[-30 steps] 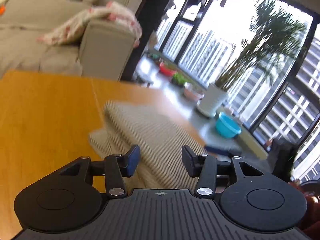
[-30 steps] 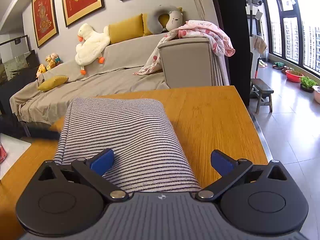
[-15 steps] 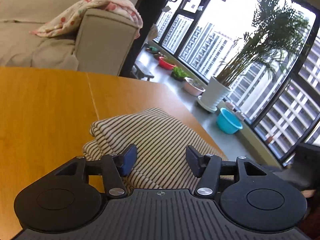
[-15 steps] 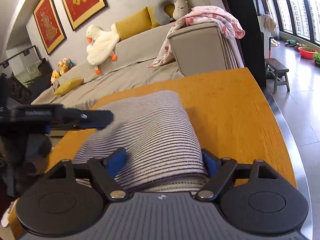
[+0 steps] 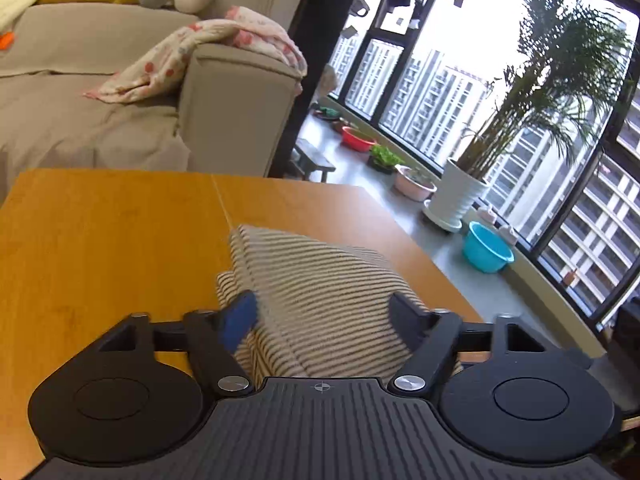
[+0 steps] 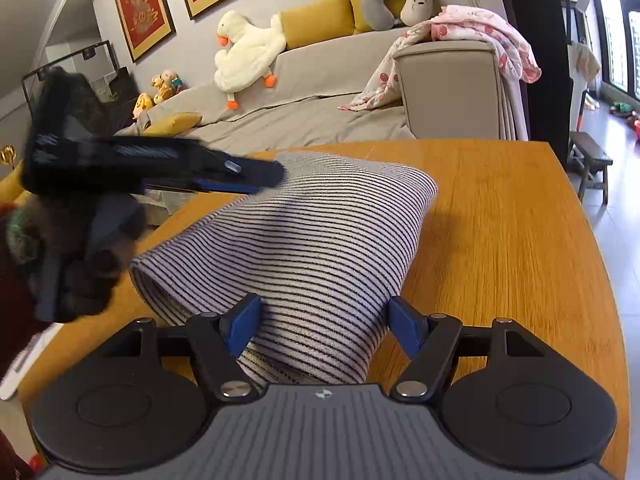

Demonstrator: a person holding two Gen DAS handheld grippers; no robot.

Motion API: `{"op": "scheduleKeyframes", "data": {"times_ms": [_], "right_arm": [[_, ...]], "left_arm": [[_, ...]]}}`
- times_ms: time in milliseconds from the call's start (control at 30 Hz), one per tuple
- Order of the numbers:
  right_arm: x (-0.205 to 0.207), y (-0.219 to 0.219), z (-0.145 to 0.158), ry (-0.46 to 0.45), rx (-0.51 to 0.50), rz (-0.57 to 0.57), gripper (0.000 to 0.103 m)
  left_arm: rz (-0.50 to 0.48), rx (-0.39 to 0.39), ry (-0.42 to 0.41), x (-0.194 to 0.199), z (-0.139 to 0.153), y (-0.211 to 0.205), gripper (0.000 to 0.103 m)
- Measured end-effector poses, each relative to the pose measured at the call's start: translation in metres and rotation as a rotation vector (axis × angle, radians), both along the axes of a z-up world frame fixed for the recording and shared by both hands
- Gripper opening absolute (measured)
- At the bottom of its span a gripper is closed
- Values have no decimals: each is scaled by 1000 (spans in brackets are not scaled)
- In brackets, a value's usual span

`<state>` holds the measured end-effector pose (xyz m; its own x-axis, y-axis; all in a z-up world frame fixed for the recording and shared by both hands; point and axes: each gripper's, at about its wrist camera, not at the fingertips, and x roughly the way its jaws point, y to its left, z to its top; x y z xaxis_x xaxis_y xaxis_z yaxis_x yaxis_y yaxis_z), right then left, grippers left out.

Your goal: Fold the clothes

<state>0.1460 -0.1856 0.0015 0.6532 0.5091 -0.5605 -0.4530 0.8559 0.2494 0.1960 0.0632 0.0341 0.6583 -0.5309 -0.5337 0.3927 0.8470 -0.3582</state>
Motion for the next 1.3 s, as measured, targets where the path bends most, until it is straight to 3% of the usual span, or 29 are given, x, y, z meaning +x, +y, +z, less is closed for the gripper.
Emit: {"op": "scheduleKeyframes", "data": {"times_ms": [233, 300, 400, 467, 567, 733, 800, 867, 933, 967, 1033, 1133, 1233, 1300], "right_arm": [[5, -10, 5, 27, 51, 3, 72], [12, -21, 16, 21, 111, -15, 72], [35, -37, 37, 3, 177, -74, 72], [57, -41, 41, 9, 203, -103, 71], [94, -42, 23, 93, 258, -160, 71], [143, -25, -21, 340, 441, -146, 75], [136, -11, -3, 231, 392, -101, 63], [130, -6, 14, 148, 405, -55, 57], [132, -4, 23, 124, 397, -52, 55], [135, -1, 25, 124, 360, -67, 55], [146, 9, 16, 138, 195, -125, 55], [146, 12, 5, 141, 109, -166, 63], [127, 4, 13, 121, 143, -158, 81], [111, 1, 17, 99, 155, -131, 84]], "left_arm": [[-91, 36, 33, -32, -11, -3, 80], [-108, 54, 14, -37, -13, -2, 63], [-111, 48, 13, -38, -18, 5, 48], [-99, 22, 30, -34, -23, 13, 45], [-106, -13, 44, -30, -29, 21, 45], [-120, -60, 68, -24, -38, 33, 45], [-118, -66, 77, -23, -40, 37, 45], [-114, -75, 85, -22, -43, 41, 45], [-111, -88, 89, -21, -44, 42, 45], [-108, -89, 85, -21, -44, 41, 45], [-105, -85, 77, -21, -43, 37, 46], [-101, -60, 64, -22, -41, 30, 46], [-99, -60, 66, -21, -40, 30, 46], [-98, -60, 66, -21, -40, 30, 46]]}}
